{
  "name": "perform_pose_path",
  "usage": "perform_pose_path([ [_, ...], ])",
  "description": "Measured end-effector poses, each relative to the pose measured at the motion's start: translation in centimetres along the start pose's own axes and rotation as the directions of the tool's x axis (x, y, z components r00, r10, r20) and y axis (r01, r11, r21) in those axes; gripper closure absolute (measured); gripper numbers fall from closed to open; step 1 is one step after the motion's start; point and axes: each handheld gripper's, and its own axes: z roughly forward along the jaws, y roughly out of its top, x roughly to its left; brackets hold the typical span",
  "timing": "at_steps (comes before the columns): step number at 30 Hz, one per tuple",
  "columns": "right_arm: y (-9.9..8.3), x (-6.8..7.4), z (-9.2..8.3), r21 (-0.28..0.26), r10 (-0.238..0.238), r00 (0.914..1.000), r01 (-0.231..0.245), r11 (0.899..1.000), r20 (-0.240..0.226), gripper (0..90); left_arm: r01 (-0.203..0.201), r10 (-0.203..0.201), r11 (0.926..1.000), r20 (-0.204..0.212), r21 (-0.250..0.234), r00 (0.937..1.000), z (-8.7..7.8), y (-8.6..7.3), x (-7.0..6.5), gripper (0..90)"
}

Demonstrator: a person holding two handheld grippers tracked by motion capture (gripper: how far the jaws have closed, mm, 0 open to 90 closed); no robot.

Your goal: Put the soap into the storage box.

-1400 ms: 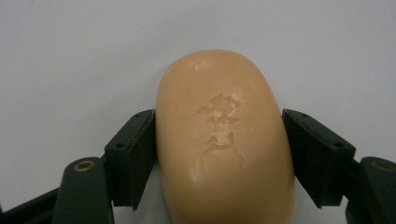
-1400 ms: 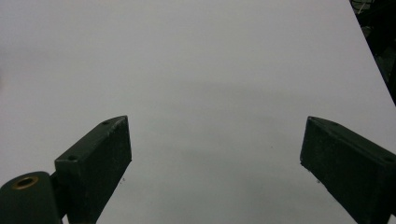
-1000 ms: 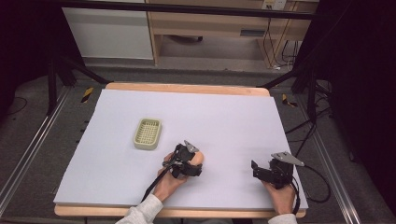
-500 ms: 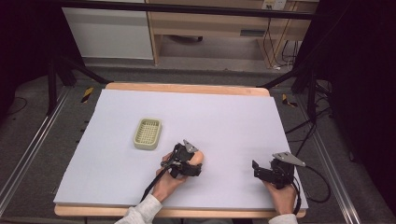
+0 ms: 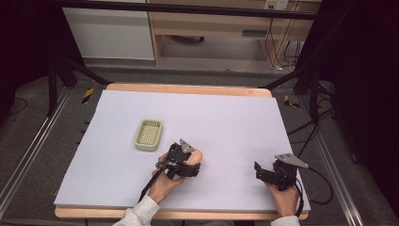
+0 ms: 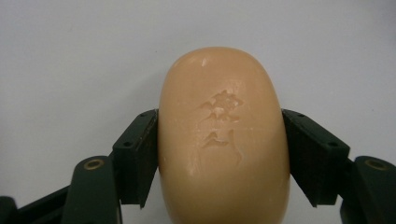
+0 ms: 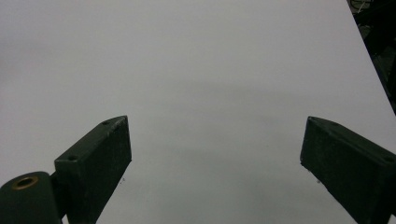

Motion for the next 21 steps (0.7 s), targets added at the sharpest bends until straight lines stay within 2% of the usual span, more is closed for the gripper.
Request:
perform_pose_path([
  [7, 0.0, 0.1, -0.1, -0.003, 0.001, 1.0000, -0.001, 1.000, -0.005, 9.0, -0.006, 0.005, 0.9998, -0.007, -0.021, 1.0000, -1.3, 0.1, 0.4, 31.2],
  [21, 0.0, 0.2, -0.1, -0.003, -0.001, 1.0000, 0.001, 1.000, -0.004, 9.0, 0.044, -0.046, 0.9959, -0.031, -0.079, 0.9985, -3.7, 0.5, 2.4, 31.2],
])
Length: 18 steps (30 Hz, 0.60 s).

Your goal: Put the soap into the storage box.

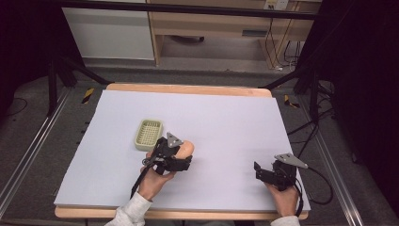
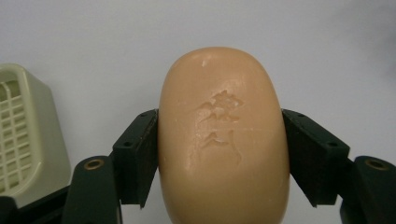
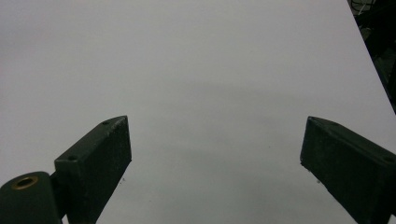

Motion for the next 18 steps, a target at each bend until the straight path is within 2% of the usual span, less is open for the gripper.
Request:
perform_pose_path([
  [8, 0.0, 0.0, 0.0, 0.000, -0.006, 1.0000, 0.006, 1.000, 0.000, 9.0, 0.034, -0.034, 0.9992, -0.032, -0.020, 0.9989, -0.5, 0.1, 1.4, 31.2],
  [18, 0.1, 0.0, 0.0, -0.002, -0.006, 1.0000, 0.006, 1.000, 0.002, 9.0, 0.057, -0.059, 0.9980, -0.072, -0.026, 0.9957, -0.8, 0.2, 3.2, 31.3],
])
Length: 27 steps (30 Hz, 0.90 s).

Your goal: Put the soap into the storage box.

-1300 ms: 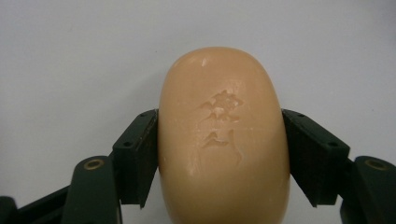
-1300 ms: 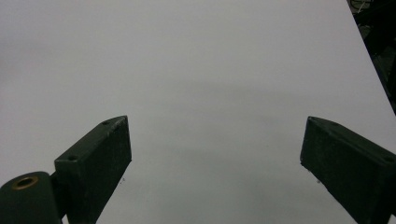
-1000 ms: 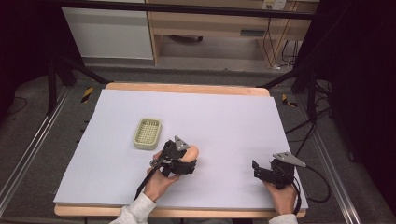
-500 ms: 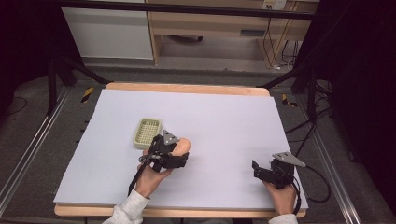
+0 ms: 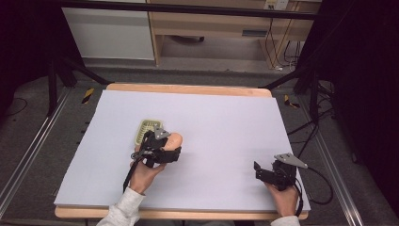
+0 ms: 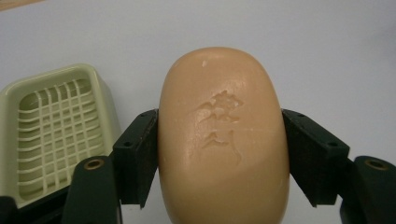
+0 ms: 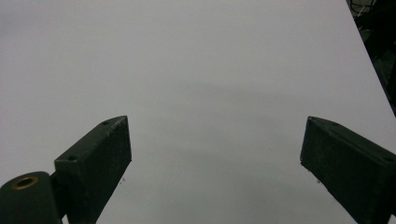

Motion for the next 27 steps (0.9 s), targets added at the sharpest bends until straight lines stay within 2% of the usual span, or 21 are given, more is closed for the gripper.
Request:
perform_pose_path([
  [10, 0.0, 0.1, 0.1, 0.002, -0.003, 1.0000, 0.003, 1.000, -0.004, 9.0, 0.030, -0.031, 0.9994, -0.031, -0.018, 0.9990, 0.1, 0.5, 1.9, 31.2],
  [22, 0.0, 0.1, 0.2, 0.005, -0.005, 1.0000, 0.005, 1.000, -0.003, 9.0, 0.074, -0.075, 0.9970, -0.077, -0.021, 0.9942, 0.4, 1.0, 4.6, 31.3],
  [27, 0.1, 0.2, 0.3, 0.006, -0.006, 1.0000, 0.006, 1.000, -0.003, 9.0, 0.087, -0.088, 0.9960, -0.091, -0.020, 0.9919, 0.7, 1.0, 5.4, 31.3],
])
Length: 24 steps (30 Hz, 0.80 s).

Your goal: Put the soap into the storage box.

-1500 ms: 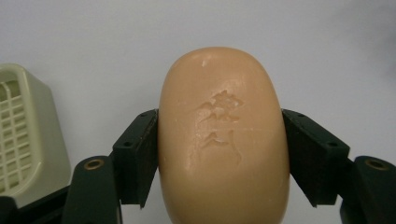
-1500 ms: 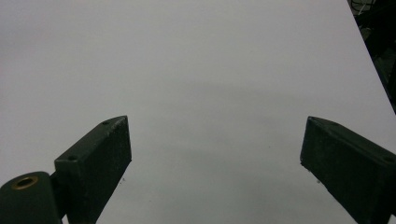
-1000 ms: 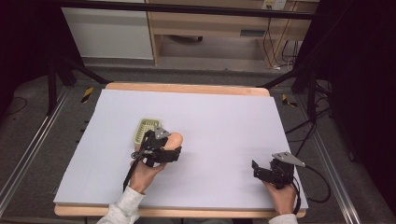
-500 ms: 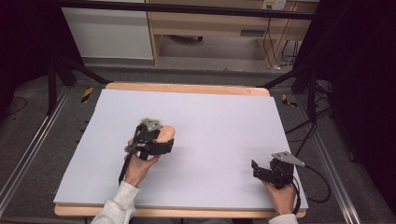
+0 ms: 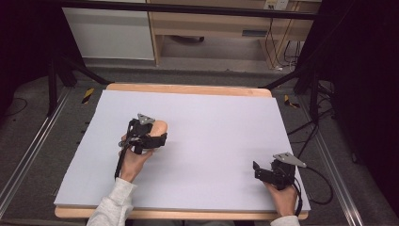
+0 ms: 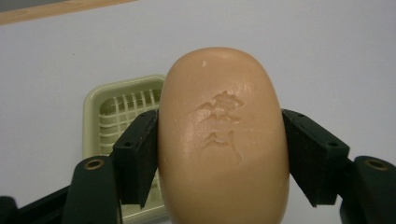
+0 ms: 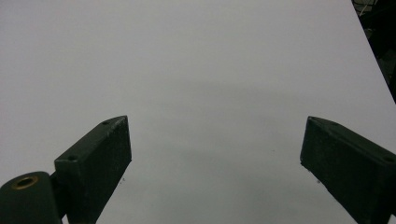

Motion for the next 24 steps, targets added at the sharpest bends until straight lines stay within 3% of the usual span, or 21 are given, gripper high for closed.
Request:
perform_pose_path([
  [12, 0.0, 0.2, 0.3, 0.006, -0.007, 1.0000, 0.007, 1.000, 0.001, 9.0, 0.041, -0.041, 0.9992, -0.030, -0.003, 0.9987, 1.3, 0.5, 2.3, 31.3],
  [24, 0.0, 0.2, 0.3, 0.009, -0.002, 1.0000, 0.002, 1.000, 0.003, 8.9, 0.044, -0.043, 0.9989, -0.052, 0.015, 0.9977, 2.7, 0.6, 3.3, 31.3],
])
